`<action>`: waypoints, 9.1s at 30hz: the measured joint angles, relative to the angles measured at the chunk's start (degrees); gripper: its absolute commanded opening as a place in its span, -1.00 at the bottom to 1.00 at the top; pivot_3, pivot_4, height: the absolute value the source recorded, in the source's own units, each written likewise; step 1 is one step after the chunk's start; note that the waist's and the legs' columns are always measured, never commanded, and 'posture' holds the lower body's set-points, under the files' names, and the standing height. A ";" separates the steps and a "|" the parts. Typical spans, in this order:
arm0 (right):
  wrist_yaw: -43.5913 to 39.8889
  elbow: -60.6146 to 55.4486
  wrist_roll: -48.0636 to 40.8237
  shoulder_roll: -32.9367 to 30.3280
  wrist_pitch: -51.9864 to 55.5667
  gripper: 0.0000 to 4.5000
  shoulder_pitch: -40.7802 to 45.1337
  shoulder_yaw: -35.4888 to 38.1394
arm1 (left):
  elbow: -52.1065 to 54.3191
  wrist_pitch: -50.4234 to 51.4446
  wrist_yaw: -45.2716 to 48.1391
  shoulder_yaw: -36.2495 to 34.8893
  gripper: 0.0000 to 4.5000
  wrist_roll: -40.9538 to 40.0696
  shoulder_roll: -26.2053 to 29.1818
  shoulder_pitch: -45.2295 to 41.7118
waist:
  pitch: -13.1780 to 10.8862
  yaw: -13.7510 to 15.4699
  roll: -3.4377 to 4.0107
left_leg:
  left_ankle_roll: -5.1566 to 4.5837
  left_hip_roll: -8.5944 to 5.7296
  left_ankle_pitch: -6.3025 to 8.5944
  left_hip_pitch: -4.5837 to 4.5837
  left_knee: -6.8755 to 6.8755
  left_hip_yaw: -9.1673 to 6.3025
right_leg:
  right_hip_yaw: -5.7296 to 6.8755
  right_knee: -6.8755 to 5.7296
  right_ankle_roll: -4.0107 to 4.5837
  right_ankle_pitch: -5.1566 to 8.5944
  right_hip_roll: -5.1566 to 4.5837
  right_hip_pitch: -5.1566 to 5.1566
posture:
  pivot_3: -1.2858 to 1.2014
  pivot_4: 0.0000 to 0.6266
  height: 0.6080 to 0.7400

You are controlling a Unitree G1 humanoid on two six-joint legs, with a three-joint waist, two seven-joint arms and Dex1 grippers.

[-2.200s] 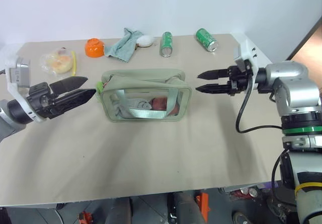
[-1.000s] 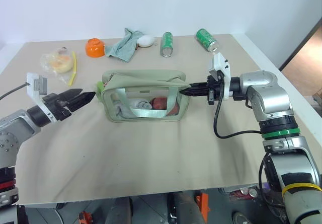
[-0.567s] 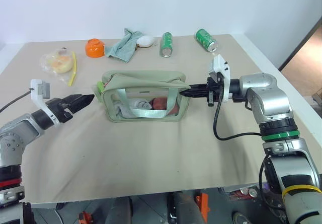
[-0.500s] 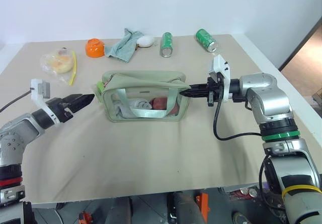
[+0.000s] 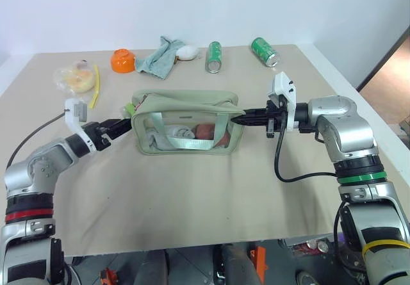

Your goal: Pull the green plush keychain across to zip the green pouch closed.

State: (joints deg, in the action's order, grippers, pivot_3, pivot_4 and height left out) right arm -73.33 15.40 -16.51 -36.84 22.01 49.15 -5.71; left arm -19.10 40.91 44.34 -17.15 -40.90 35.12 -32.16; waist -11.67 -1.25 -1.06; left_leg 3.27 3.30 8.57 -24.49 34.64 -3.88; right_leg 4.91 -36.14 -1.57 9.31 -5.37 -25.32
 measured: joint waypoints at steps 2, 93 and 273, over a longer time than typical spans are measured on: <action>0.11 -0.64 -0.15 -0.08 0.18 -0.99 -0.37 0.10 | -0.92 -0.51 0.03 0.35 1.00 0.49 -0.24 -0.93 | 0.00 -0.04 0.00 | 0.00 0.00 0.00 0.00 -0.01 0.00 | 0.00 0.00 -0.13 -0.07 0.00 0.00 | 0.03 -0.52 1.00; 3.86 -1.29 -0.17 2.30 -0.70 -1.00 -1.50 0.98 | 8.45 0.30 15.06 11.08 0.97 8.96 6.36 -27.69 | -0.08 -0.59 -0.27 | -0.03 0.03 0.01 0.20 -0.09 0.41 | -0.40 0.01 -0.14 -0.09 0.02 -0.03 | 0.03 -0.52 1.00; 10.05 24.26 14.66 26.75 -15.30 -0.36 27.87 -7.94 | 18.03 1.91 8.39 1.29 -1.00 -4.17 4.38 5.06 | -0.08 -0.11 -0.38 | -0.01 0.10 0.07 0.19 -0.23 0.46 | -0.40 0.03 0.06 0.04 0.07 -0.09 | 0.03 -0.52 1.00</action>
State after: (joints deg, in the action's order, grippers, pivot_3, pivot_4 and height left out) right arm -63.28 39.66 -1.85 -10.09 6.71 77.02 -13.66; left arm -1.07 42.82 52.72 -15.86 -45.07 39.50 -27.11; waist -11.75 -1.36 -1.44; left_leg 3.25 3.40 8.64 -24.30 34.41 -3.42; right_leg 4.51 -36.10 -1.52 9.35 -5.30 -25.41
